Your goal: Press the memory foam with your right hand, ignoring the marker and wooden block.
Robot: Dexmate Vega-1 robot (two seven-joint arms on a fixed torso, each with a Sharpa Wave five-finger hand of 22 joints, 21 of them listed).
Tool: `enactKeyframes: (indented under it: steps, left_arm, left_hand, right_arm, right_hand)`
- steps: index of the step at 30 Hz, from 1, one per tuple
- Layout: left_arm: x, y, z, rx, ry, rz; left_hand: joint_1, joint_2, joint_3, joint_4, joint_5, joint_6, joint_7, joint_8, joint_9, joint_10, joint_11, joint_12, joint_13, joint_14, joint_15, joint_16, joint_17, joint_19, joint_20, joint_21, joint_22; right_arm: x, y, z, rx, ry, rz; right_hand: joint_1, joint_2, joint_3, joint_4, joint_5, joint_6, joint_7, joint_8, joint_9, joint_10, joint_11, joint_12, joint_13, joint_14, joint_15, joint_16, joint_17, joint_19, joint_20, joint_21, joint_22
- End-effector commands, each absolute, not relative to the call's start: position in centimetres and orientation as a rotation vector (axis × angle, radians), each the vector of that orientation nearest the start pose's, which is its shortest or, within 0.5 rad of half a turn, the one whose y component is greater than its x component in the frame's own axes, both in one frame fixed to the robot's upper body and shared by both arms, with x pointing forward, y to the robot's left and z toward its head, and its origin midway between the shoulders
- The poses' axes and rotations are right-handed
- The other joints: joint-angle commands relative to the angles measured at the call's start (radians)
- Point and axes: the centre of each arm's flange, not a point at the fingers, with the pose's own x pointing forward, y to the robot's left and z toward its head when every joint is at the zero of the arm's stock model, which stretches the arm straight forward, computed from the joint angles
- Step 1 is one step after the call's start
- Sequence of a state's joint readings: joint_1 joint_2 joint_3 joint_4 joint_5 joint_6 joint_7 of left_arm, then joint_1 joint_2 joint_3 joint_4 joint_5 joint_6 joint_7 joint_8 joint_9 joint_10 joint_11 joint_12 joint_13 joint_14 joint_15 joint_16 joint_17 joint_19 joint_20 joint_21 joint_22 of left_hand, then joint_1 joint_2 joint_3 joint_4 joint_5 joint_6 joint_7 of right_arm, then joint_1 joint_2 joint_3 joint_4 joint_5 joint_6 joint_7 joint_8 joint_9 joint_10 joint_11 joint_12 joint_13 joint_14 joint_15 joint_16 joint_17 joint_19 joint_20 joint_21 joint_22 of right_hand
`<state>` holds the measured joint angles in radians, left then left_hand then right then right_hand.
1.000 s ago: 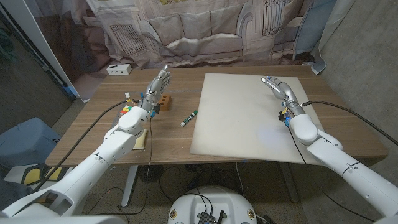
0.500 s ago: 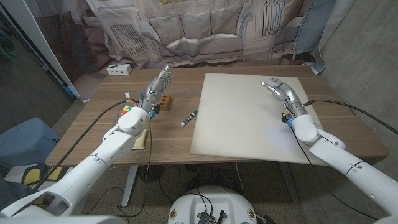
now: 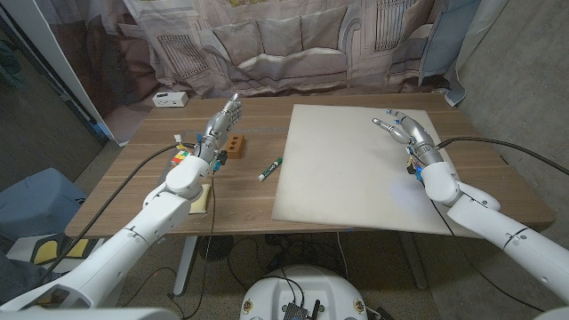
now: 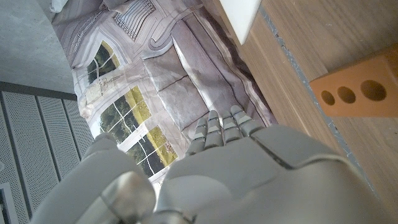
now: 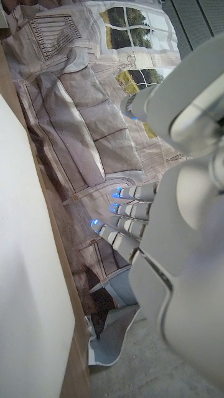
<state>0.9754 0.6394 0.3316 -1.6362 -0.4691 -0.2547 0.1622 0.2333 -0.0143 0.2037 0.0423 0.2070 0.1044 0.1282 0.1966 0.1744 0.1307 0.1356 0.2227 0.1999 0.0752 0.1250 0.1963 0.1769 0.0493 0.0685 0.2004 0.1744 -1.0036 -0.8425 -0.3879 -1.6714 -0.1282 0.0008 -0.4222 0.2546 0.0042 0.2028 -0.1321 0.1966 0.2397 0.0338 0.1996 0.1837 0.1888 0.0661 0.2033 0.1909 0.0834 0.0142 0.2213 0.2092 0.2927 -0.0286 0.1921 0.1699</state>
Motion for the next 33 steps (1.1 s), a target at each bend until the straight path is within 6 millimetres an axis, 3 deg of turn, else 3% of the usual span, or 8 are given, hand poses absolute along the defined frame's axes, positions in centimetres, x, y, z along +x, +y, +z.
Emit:
enactKeyframes:
  steps: [1,17,20,30,33]
  left_arm:
    - [57.7,28.0,0.6,0.154,-0.756,-0.125]
    - [58.0,27.6,0.2,0.139,-0.768,-0.138]
    - [57.9,27.6,0.2,0.137,-0.768,-0.134]
    - [57.7,27.6,-0.8,0.138,-0.750,-0.134]
    - [57.5,27.7,-0.9,0.132,-0.748,-0.127]
  left_hand:
    - [0.012,-0.001,0.006,-0.007,-0.001,0.005,0.013,0.006,0.003,0.012,-0.001,0.003,0.001,0.007,0.002,0.002,0.002,0.010,0.003,0.006,0.002]
    - [0.021,0.004,0.007,-0.015,-0.005,0.049,0.008,0.014,0.003,0.047,-0.005,0.013,-0.001,0.036,-0.007,0.006,0.002,0.024,0.007,0.006,0.002]
    - [0.021,0.005,0.007,-0.016,-0.005,0.049,0.009,0.013,0.003,0.047,-0.005,0.012,-0.001,0.036,-0.007,0.005,0.002,0.024,0.007,0.006,0.002]
    - [0.024,0.007,0.008,-0.018,-0.006,0.052,0.009,0.011,0.004,0.048,-0.005,0.011,-0.001,0.037,-0.006,0.003,0.002,0.024,0.008,0.005,0.002]
    - [0.025,0.007,0.009,-0.019,-0.006,0.053,0.012,0.011,0.004,0.047,-0.004,0.010,-0.002,0.038,-0.007,0.003,0.002,0.024,0.008,0.004,0.002]
  right_arm:
    - [58.5,-32.8,-0.8,-1.040,-0.632,-0.242]
    - [58.7,-31.9,-0.5,-1.224,-0.554,-0.239]
    - [58.7,-31.8,-0.5,-1.264,-0.534,-0.248]
    - [59.3,-32.0,-1.5,-1.358,-0.475,-0.263]
    - [59.5,-31.9,-1.6,-1.390,-0.456,-0.261]
  right_hand:
    - [0.004,0.006,-0.002,-0.001,0.004,-0.004,-0.002,-0.002,0.006,-0.008,0.002,-0.003,0.002,-0.006,0.001,-0.005,0.003,-0.007,0.004,-0.002,0.003]
    - [-0.003,0.009,-0.006,0.003,0.003,-0.011,-0.011,-0.004,0.006,-0.025,-0.003,-0.008,0.003,-0.034,0.007,-0.015,0.005,-0.066,0.012,-0.017,0.003]
    - [-0.006,0.011,-0.008,0.005,0.002,-0.015,-0.021,-0.005,0.006,-0.033,-0.006,-0.010,0.003,-0.033,0.011,-0.014,0.005,-0.089,0.032,-0.019,0.004]
    - [-0.005,0.021,-0.005,0.006,0.002,-0.037,-0.028,-0.012,0.007,-0.048,-0.012,-0.014,0.003,-0.035,0.007,-0.013,0.006,-0.089,0.029,-0.011,0.004]
    - [-0.005,0.060,0.008,0.017,0.004,-0.085,-0.038,-0.024,0.007,-0.050,-0.021,-0.012,0.003,-0.032,-0.002,-0.009,0.009,-0.078,0.020,-0.003,0.004]
